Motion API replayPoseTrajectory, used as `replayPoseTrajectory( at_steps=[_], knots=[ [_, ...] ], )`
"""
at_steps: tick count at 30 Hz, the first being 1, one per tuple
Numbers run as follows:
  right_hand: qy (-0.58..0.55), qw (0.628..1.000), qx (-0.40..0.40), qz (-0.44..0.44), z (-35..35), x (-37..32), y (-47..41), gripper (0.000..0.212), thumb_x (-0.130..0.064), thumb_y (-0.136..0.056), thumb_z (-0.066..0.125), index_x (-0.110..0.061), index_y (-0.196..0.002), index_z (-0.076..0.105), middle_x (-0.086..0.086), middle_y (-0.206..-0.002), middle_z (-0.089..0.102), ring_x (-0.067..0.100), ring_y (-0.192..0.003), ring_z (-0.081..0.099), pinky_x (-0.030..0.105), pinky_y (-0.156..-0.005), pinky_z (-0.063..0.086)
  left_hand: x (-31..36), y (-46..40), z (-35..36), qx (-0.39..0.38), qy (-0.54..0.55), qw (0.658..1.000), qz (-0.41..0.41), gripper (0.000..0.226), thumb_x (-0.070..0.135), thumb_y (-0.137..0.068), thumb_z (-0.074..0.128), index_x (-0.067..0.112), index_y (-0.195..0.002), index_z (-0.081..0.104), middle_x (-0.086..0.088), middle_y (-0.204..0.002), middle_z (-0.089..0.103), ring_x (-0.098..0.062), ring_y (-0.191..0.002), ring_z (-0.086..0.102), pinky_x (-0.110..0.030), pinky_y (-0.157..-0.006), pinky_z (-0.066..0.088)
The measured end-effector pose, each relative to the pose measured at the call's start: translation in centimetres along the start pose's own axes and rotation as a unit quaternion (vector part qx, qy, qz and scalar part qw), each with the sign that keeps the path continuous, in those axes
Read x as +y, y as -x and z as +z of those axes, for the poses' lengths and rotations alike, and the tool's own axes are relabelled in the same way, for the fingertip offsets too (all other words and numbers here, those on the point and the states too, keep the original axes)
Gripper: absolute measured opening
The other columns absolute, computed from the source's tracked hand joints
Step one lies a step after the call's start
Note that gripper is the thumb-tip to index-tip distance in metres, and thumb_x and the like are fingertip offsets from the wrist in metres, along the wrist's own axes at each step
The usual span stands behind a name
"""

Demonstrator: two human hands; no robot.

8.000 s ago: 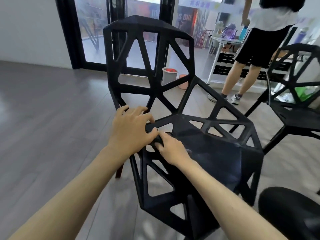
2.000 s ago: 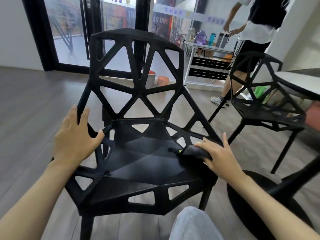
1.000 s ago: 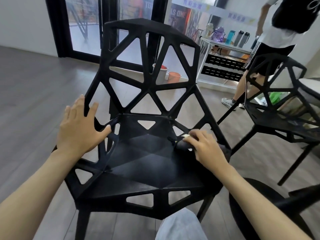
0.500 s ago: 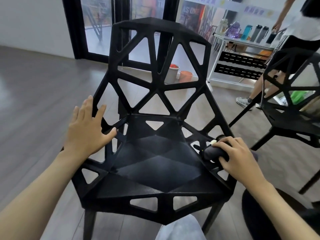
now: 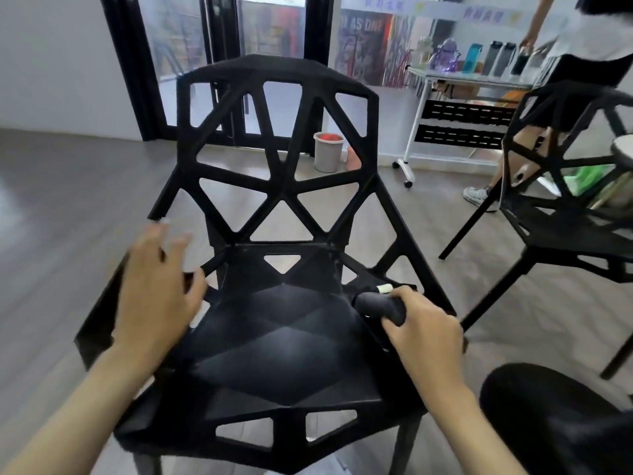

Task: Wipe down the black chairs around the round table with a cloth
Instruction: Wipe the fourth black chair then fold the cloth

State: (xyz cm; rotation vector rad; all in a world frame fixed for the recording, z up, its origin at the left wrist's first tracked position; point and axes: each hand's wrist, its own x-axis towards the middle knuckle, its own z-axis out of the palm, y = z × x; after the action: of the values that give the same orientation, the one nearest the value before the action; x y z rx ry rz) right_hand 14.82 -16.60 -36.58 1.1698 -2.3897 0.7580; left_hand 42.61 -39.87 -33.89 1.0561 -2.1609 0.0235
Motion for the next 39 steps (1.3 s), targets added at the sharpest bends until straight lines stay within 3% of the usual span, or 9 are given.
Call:
replayPoseTrajectory(
  at_steps=[4, 6, 9, 13, 17, 22, 29, 34, 39],
  knots=[
    [-0.024, 0.997, -0.035, 0.060, 0.3, -1.5, -0.3, 0.024, -0.030, -0.085, 0.075, -0.033, -0.108, 0.066, -0.012, -0.099, 0.071, 0.018, -0.085, 0.069, 0.030, -0.067, 0.047, 13.8, 2.8, 1.0, -0.228, 0.284, 0.929, -0.057, 0.010, 0.030, -0.099, 0.058, 0.031, -0.094, 0.067, 0.009, -0.082, 0.071, -0.012, -0.075, 0.068, -0.037, -0.074, 0.057],
    [-0.087, 0.990, -0.098, 0.058, -0.5, -0.7, -0.7, 0.030, -0.035, -0.085, 0.078, -0.036, -0.113, 0.068, -0.019, -0.106, 0.068, 0.007, -0.095, 0.066, 0.026, -0.079, 0.051, 18.2, 3.6, 3.1, -0.339, 0.389, 0.845, -0.140, 0.012, 0.035, -0.101, 0.055, 0.036, -0.100, 0.067, 0.008, -0.086, 0.073, -0.011, -0.078, 0.071, -0.041, -0.082, 0.061],
    [-0.269, 0.945, -0.158, 0.096, -3.4, 1.3, -2.6, 0.014, -0.024, -0.096, 0.069, -0.033, -0.106, 0.074, -0.019, -0.098, 0.074, -0.001, -0.097, 0.070, 0.022, -0.082, 0.055, 22.1, 4.0, 5.5, -0.391, 0.393, 0.818, -0.156, 0.029, 0.043, -0.104, 0.051, 0.037, -0.132, 0.056, 0.001, -0.120, 0.070, -0.018, -0.111, 0.066, -0.042, -0.102, 0.052],
    [-0.221, 0.970, -0.013, 0.105, -4.2, 5.1, -8.0, 0.017, -0.024, -0.101, 0.061, -0.025, -0.113, 0.073, -0.015, -0.101, 0.073, 0.000, -0.097, 0.067, 0.032, -0.090, 0.056, 25.3, 4.3, 7.8, -0.364, 0.355, 0.847, -0.154, 0.053, 0.050, -0.098, 0.062, 0.028, -0.140, 0.039, -0.008, -0.140, 0.048, -0.031, -0.128, 0.052, -0.039, -0.105, 0.044],
    [-0.299, 0.915, -0.222, 0.156, -1.5, 4.9, -10.9, 0.049, -0.044, -0.107, 0.046, -0.021, -0.151, 0.047, -0.009, -0.143, 0.054, 0.003, -0.128, 0.048, 0.021, -0.104, 0.036, 26.2, 4.6, 8.7, -0.274, 0.368, 0.873, -0.167, 0.037, 0.029, -0.094, 0.073, 0.026, -0.114, 0.042, 0.000, -0.117, 0.050, -0.023, -0.106, 0.056, -0.026, -0.082, 0.037],
    [-0.387, 0.848, -0.287, 0.220, -0.2, 6.0, -10.9, 0.056, -0.063, -0.105, 0.029, -0.031, -0.127, 0.069, -0.005, -0.130, 0.070, 0.010, -0.119, 0.064, 0.026, -0.103, 0.046, 26.1, 5.3, 8.8, -0.256, 0.376, 0.888, 0.073, 0.045, 0.014, -0.090, 0.068, 0.030, -0.128, 0.049, 0.007, -0.122, 0.049, -0.013, -0.105, 0.054, -0.027, -0.089, 0.048],
    [-0.476, 0.768, -0.346, 0.253, 0.2, 8.0, -11.6, 0.055, -0.066, -0.103, 0.029, -0.035, -0.128, 0.067, -0.011, -0.128, 0.071, 0.001, -0.117, 0.065, 0.020, -0.087, 0.052, 27.1, 3.9, 11.4, -0.184, 0.180, 0.945, 0.201, 0.041, 0.054, -0.097, 0.060, 0.031, -0.130, 0.054, 0.003, -0.117, 0.059, -0.023, -0.095, 0.060, -0.033, -0.066, 0.050],
    [-0.383, 0.841, -0.343, 0.171, 0.6, 7.5, -14.6, 0.080, -0.077, -0.096, 0.030, -0.020, -0.145, 0.056, -0.008, -0.154, 0.050, 0.005, -0.144, 0.039, 0.041, -0.120, 0.026, 23.8, 2.4, 13.1, -0.237, 0.138, 0.953, 0.128, 0.034, 0.057, -0.101, 0.051, 0.030, -0.120, 0.055, 0.001, -0.108, 0.058, -0.026, -0.102, 0.062, -0.035, -0.071, 0.042],
    [-0.344, 0.900, -0.228, 0.141, 3.8, 5.2, -15.2, 0.058, -0.058, -0.106, 0.037, -0.007, -0.115, 0.063, 0.006, -0.113, 0.069, 0.021, -0.105, 0.065, 0.028, -0.090, 0.047, 24.9, 3.1, 12.4, -0.189, 0.202, 0.932, 0.236, 0.022, 0.041, -0.100, 0.057, 0.025, -0.113, 0.050, 0.000, -0.106, 0.053, -0.021, -0.078, 0.044, -0.034, -0.065, 0.037]
  ],
)
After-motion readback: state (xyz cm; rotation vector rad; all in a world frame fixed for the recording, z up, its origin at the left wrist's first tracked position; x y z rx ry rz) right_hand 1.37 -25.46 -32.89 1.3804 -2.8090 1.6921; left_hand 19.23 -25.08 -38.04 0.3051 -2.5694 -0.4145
